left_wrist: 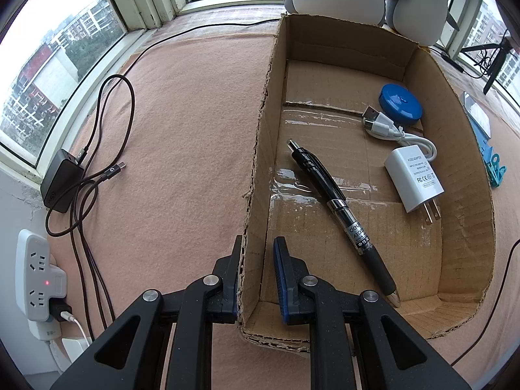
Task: Organize rigid objects
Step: 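Move the open right gripper back to the blue clothespins, then close the right gripper on the two blue clothespins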
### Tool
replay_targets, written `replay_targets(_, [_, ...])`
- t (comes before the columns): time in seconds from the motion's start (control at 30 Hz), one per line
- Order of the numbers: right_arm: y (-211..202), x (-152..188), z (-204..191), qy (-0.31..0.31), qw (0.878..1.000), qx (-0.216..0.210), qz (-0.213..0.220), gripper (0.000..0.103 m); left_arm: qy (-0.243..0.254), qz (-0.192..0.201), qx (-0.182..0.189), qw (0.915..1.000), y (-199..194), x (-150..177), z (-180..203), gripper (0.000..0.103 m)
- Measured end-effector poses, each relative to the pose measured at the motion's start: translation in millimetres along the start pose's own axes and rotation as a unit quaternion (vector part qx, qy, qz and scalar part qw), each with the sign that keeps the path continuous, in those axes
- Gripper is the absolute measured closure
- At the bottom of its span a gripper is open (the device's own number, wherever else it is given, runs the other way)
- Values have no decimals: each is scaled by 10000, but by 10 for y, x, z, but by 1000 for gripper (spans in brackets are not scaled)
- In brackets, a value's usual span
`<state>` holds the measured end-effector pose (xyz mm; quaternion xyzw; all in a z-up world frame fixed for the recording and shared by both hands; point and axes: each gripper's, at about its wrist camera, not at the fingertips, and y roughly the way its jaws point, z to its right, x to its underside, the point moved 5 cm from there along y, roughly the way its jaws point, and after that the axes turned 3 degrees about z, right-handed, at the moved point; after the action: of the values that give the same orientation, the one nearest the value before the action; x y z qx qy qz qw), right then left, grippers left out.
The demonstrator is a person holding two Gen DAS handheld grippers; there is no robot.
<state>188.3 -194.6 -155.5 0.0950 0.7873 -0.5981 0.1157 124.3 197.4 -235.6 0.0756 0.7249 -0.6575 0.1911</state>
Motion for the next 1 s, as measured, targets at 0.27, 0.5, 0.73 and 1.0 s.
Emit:
replay_targets(0.27, [274,-120,93,717,9968,-164,-314,49,0,1,-1,10000,1,0,2,87])
replay_targets(0.5, [465,-193,62,827,9956,31,-442,68,-1,0,4,10000,2,1,1,87])
replay_targets(0.73, [559,-226,-28,298,9975,452,-456,73,-9,-1,5,10000,-1,6,4,87])
replay_targets(1.0, [568,-205,-188,-523,9948,761,-430,74,-11,3,7,10000,-1,4,2,87])
